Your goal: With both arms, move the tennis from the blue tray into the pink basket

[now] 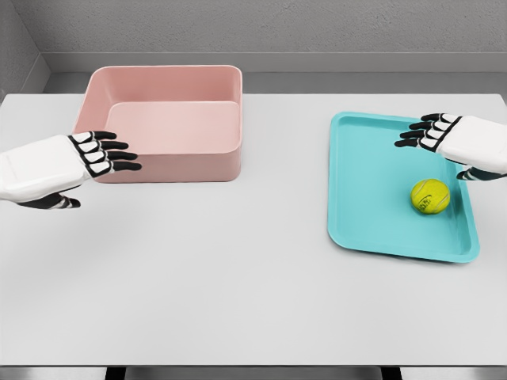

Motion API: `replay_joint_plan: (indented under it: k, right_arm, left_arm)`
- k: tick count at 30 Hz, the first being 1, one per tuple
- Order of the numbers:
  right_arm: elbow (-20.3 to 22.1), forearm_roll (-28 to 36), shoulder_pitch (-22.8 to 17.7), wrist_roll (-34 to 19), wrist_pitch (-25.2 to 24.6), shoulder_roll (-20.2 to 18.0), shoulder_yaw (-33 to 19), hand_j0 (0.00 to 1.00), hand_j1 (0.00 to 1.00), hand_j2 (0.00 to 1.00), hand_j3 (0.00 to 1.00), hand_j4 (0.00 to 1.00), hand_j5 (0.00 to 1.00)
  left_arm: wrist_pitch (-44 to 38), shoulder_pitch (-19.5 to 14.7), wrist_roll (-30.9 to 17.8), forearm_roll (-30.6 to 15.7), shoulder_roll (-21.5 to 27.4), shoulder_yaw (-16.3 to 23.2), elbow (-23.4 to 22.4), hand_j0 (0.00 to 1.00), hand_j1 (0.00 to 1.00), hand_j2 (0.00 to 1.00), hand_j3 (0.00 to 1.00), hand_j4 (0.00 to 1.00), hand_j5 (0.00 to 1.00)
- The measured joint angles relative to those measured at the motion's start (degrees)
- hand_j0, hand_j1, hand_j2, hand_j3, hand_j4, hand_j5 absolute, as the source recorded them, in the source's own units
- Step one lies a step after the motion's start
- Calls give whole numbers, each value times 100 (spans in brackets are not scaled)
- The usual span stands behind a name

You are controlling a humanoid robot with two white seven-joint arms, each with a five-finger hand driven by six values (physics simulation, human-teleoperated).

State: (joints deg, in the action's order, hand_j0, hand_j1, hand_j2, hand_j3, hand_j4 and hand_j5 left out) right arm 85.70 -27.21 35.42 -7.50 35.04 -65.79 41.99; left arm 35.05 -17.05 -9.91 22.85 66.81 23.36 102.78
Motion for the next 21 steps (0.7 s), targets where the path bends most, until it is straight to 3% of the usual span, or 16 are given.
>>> replay_joint_plan:
  k: [11, 16, 21]
  right_arm:
    - [-224, 6, -62, -3, 0, 31, 345, 100, 100, 100, 100, 100, 100]
    - [-585, 494, -62, -76, 0, 50, 457, 100, 100, 100, 100, 100, 100]
    - [-659, 906, -149, -193, 1, 56, 558, 100, 100, 100, 100, 100, 100]
  left_arm:
    - [1, 9, -207, 131, 63, 120, -4, 100, 100, 100, 100, 100, 100]
    - [1, 9, -300, 158, 125, 133, -6, 100, 100, 100, 100, 100, 100]
    - [1, 9, -318, 157, 147, 135, -4, 100, 100, 100, 100, 100, 100]
